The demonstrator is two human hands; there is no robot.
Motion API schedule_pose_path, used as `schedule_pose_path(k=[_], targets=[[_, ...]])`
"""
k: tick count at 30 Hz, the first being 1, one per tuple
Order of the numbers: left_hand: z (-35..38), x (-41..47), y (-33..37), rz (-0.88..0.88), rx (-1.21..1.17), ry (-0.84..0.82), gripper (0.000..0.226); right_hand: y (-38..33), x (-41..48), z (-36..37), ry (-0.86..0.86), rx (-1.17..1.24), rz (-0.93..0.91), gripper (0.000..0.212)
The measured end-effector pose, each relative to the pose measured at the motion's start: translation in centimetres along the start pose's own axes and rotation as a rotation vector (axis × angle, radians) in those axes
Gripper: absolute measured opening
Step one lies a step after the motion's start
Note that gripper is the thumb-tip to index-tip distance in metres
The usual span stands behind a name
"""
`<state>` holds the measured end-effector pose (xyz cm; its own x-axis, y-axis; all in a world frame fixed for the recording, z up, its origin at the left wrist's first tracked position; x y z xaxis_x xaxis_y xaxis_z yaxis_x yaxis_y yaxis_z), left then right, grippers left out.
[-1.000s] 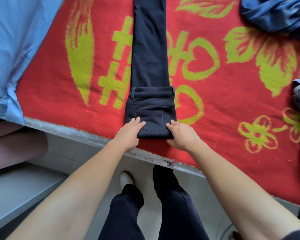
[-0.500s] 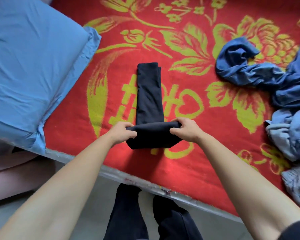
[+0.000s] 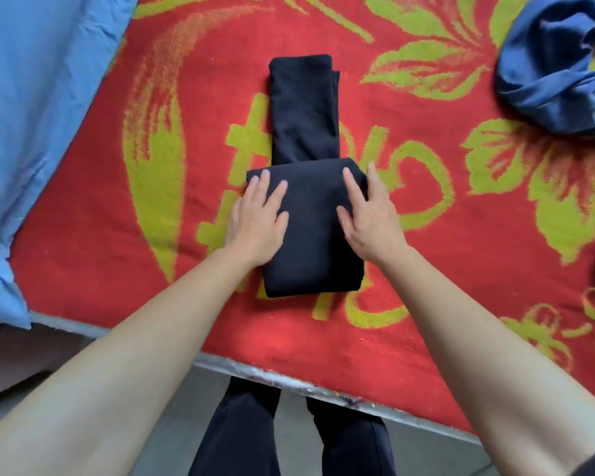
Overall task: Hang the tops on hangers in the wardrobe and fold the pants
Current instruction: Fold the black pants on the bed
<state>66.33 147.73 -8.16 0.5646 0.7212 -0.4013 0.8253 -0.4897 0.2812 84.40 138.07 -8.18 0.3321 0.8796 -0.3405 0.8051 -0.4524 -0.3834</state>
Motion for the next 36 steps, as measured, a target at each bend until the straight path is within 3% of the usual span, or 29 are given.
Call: schedule_pose_path(k=[2,4,9,12,14,16,18,21,25,30,32,36], targets=[[2.9,-0.9,0.1,0.069,0.103,-0.171,0.061,-0.5,-1.0,2.4,-0.053,-0.205,-0.125,0.062],[4.3,-0.6,-0.3,0.064,0.122,-0.239,0.063,0.3,-1.1,4.2,-0.134,-0.257,-0.055,0.062],[5.2,3.2,-1.1,0.119,0.108,-0.222,0.063,2.8,2.1,6.5,-0.253,-0.259,0.007,0.066],[6.0,2.8,-1.6,0.121,0.086,-0.307,0.062,2.6,1.6,7.1,-0.321,-0.212,0.025,0.065],[5.4,2.3,-1.8,0.119,0.057,-0.263,0.056,1.8,1.2,6.0,-0.265,-0.135,0.024,0.064],[2.8,3.5,-1.9,0.102,-0.052,-0.084,0.042,0.8,2.7,3.2,-0.078,0.013,0.032,0.052],[0.2,6.0,-2.7,-0.040,-0.240,0.074,0.034,0.5,5.2,0.6,0.092,0.185,0.116,0.042],[-2.3,10.7,-4.0,-0.286,-0.499,0.165,0.042,1.0,10.2,-1.4,0.091,0.475,0.318,0.051],[-2.0,15.1,-4.2,-0.507,-0.872,-0.014,0.061,1.4,15.2,-1.0,-0.079,0.606,0.448,0.068],[-0.4,16.3,-4.6,-0.533,-1.059,-0.127,0.065,2.6,16.4,0.2,-0.023,0.769,0.489,0.065],[-0.4,16.4,-4.6,-0.537,-1.147,-0.144,0.060,2.6,16.3,0.9,-0.029,0.912,0.517,0.064],[-1.9,17.5,-2.8,-0.480,-1.372,-0.180,0.029,0.6,17.0,-0.1,-0.132,1.138,0.474,0.056]])
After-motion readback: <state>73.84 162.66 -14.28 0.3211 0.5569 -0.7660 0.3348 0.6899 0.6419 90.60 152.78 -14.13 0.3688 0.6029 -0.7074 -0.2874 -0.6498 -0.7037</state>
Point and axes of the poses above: each hand's wrist, its own x-axis towards the middle knuckle, its own z-axis out of the palm, y = z × x, the point moved 6 cm from there along x, towards the middle knuckle, and after that the axes turned 4 degrees about x, right-handed, at the moved point
